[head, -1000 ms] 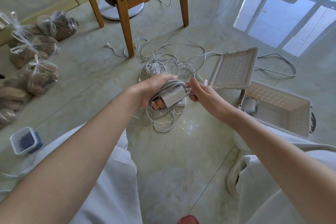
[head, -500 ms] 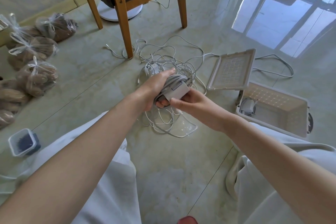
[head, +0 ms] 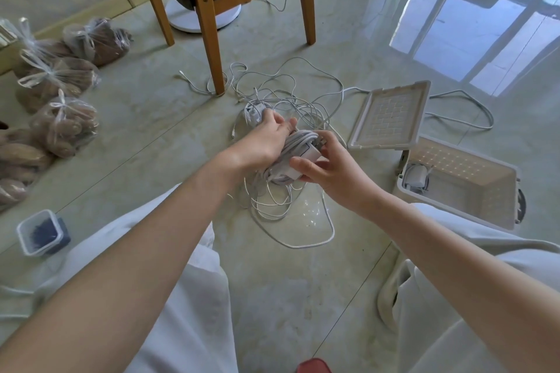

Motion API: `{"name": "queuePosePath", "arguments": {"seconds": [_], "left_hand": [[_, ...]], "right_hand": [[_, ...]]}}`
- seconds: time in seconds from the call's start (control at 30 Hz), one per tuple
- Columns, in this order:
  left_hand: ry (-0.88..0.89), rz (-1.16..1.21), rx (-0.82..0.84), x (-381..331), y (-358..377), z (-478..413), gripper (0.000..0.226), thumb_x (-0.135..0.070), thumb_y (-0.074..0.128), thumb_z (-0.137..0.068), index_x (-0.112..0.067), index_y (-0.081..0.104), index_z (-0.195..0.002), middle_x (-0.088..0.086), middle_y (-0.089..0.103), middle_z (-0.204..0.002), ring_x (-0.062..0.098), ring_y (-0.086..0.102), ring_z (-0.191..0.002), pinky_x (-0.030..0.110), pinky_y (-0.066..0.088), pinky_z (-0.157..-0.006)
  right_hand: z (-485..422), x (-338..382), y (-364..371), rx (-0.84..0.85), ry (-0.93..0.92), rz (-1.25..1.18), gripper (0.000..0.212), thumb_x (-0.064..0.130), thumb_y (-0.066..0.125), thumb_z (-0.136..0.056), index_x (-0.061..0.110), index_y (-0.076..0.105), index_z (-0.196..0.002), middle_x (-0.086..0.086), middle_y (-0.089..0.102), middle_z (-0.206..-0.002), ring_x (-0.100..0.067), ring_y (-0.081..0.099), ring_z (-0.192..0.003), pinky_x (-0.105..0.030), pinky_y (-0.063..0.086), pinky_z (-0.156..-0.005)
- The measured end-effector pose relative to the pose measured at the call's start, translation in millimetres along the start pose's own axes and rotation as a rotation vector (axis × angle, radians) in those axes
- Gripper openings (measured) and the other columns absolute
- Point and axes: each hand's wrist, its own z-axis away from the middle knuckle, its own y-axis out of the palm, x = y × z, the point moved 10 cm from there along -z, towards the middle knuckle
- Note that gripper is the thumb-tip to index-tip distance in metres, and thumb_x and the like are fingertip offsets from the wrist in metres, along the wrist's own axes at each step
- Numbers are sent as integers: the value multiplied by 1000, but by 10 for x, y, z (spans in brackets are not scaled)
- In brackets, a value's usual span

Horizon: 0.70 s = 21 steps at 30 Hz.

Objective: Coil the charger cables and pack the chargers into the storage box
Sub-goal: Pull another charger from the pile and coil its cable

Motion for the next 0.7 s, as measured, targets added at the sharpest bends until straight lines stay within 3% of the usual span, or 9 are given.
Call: {"name": "queuePosePath", "arguments": {"seconds": [0.07,0.17,0.23,0.33,0.43,0.5,0.6,0.7], "left_hand": [[24,-47,71,31,15,-21,38,-50,27,-98,-16,44,-107,8,56,-113,22,54,-105,45,41,-101],[22,67,128,3,92,58,57,-58,23,-95,-14,56,-111,7,61,-113,26,56,-112,47,41,-103],[73,42,168,-60,198,93,61,-59,23,-95,-15,54,-124,6,62,-116,21,58,-109,39,45,-98],[246,-182,131,-216,216,164,47,-45,36,-97,-12,46,-129,3,59,-113,12,55,-98,18,42,-77],[358,-301,143,-248,216,182,47,-40,47,-94,-12,41,-131,7,55,-124,17,50,-114,21,35,-86],[387,-344,184,-241,242,189,47,-38,50,-94,-13,40,-132,8,54,-125,19,50,-115,23,35,-87],[419,-293,207,-281,245,212,51,-35,58,-91,-16,40,-134,4,56,-124,15,53,-111,22,40,-89],[386,-67,190,-277,181,185,58,-37,66,-84,-20,43,-135,-1,61,-119,13,60,-107,29,50,-92]], "right_hand": [[31,-86,69,26,50,-29,27,17,63,-86,16,44,-106,-21,58,-115,-33,63,-103,-36,57,-80],[30,-98,38,-23,68,-62,28,17,59,-88,9,44,-110,-20,58,-112,-24,64,-93,-26,58,-72],[-2,-92,-89,-108,82,-94,32,18,58,-89,4,44,-114,-21,57,-108,-20,63,-87,-24,58,-71],[-32,-116,-153,-111,109,-176,42,24,57,-90,-3,45,-120,-23,60,-110,-23,67,-88,-32,58,-79],[-16,-181,-105,-65,160,-259,45,28,54,-92,-6,47,-120,-24,62,-113,-29,67,-97,-35,56,-84],[2,-214,-62,-34,190,-317,43,28,51,-93,-6,51,-118,-21,65,-109,-27,67,-96,-32,56,-82],[25,-195,-13,15,218,-412,34,28,44,-97,-1,58,-107,-14,69,-96,-19,70,-83,-26,58,-74],[31,-112,0,41,205,-541,36,28,41,-98,-3,59,-103,-15,71,-93,-24,71,-82,-28,58,-73]]}}
